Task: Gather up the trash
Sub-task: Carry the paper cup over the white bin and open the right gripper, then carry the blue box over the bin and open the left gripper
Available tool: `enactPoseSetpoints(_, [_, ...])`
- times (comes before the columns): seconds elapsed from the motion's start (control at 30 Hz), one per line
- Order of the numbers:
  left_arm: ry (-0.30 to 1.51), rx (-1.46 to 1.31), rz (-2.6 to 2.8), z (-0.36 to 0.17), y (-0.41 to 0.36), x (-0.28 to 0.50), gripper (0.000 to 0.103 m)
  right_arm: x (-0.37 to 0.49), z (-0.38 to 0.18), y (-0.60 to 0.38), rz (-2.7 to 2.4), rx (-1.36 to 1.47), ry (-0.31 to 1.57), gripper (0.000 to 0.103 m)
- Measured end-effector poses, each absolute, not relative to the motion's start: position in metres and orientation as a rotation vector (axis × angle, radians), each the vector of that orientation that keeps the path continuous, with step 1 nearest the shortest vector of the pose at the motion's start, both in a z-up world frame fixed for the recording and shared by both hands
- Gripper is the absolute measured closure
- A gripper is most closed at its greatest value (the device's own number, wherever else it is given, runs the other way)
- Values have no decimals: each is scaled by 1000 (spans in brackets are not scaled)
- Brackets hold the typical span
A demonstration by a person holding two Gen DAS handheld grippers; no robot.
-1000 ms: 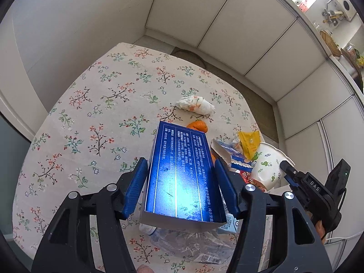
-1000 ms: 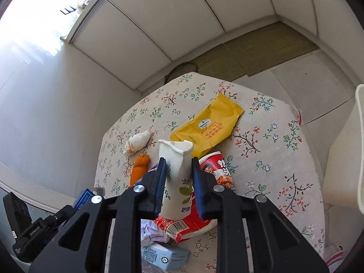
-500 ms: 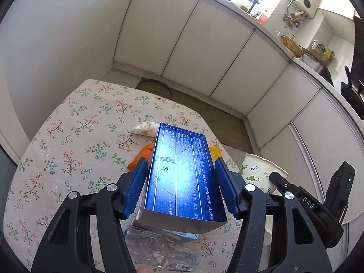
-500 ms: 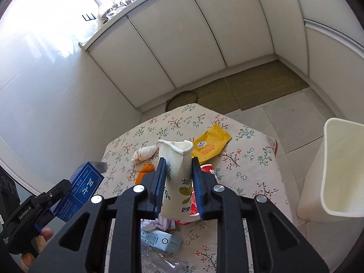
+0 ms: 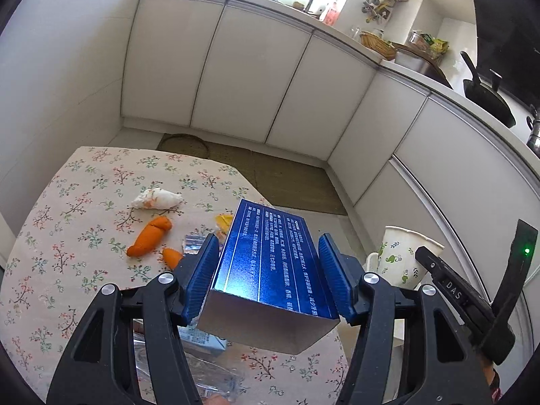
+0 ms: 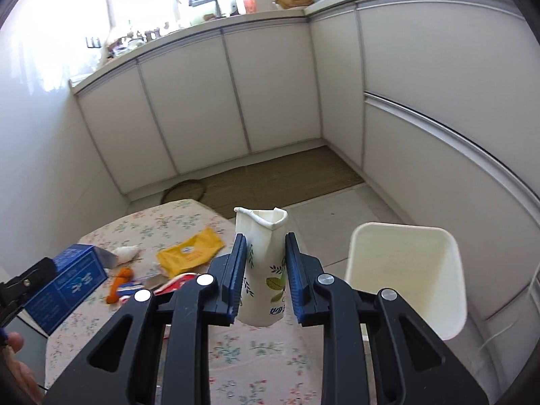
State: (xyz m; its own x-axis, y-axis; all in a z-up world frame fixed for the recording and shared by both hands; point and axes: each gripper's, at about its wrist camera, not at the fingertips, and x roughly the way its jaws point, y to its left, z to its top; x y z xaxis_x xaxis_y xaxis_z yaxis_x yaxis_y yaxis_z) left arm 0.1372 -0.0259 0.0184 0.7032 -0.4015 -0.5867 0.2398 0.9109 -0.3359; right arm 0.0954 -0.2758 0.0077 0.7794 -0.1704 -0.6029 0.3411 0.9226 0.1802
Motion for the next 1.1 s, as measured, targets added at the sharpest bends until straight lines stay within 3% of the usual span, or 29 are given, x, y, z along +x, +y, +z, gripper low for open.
enactPoseSetpoints(0.13, [716,-220,-395,12,-49,134,46,92,-6,-317,-426,291,679,78])
enactPoseSetpoints(0.4, [750,-183,-455,-2,-98,134,61,75,-27,-377,-486,368,791,69])
enactPoseSetpoints(0.57, [774,-128,-447,-6,-110,131,61,57,-23,-408,-521,406,782,65])
enactPoseSetpoints(0.6, [789,-110,-441,-5,-111,129,56,54,-21,-415,-523,425,777,62])
enactPoseSetpoints(0.67, [828,-93,-424,-10,-104,124,32,49,-18,-423,-517,450,767,42])
enactPoseSetpoints(0.7, [849,-95,-411,-15,-99,121,15,49,-16,-424,-510,454,764,36])
enactPoseSetpoints(0.73, [874,-94,-397,-21,-95,120,11,48,-15,-424,-509,456,759,29])
enactPoseSetpoints(0.93, [1114,-12,-330,-81,-96,122,11,44,-11,-423,-488,468,750,25])
enactPoseSetpoints(1.1, [1166,99,-297,-117,-111,122,11,39,-6,-420,-482,444,730,20])
